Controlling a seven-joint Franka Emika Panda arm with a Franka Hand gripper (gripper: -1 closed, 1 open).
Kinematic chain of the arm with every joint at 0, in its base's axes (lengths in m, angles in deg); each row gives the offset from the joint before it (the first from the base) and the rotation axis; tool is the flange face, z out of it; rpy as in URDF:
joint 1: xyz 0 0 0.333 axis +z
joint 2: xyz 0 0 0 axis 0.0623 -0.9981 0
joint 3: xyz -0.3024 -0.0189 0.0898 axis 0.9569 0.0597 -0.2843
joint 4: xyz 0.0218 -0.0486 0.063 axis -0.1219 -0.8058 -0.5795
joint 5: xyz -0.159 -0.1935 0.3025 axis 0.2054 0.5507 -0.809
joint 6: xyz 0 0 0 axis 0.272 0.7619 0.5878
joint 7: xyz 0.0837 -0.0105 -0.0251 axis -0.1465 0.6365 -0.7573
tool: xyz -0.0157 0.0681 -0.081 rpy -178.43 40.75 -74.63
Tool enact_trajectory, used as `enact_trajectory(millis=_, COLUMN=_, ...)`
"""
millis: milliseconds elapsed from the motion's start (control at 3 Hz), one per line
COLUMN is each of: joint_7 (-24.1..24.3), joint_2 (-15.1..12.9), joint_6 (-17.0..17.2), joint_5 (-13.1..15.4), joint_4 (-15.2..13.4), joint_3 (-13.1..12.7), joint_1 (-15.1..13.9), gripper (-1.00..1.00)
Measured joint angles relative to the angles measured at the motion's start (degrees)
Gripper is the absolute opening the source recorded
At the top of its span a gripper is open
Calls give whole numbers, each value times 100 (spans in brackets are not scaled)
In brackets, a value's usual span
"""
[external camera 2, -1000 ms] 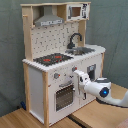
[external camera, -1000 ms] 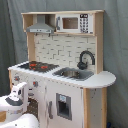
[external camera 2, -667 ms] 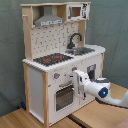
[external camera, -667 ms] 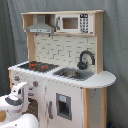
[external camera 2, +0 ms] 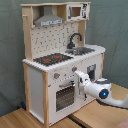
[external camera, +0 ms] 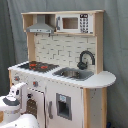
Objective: Play with the kitchen
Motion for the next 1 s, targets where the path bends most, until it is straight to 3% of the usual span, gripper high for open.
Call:
enact_trajectory(millis=667, joint_7=30, joint_2=0, joint_6=1020, joint_5=8, joint_4=27, joint_3=20, joint_1=626, gripper=-100)
enact_trajectory(millis=1000, joint_7=240, joint_2=-2, joint_6=1534, joint_5=212, joint_4=123, joint_3=43, joint_1=858, gripper=-100)
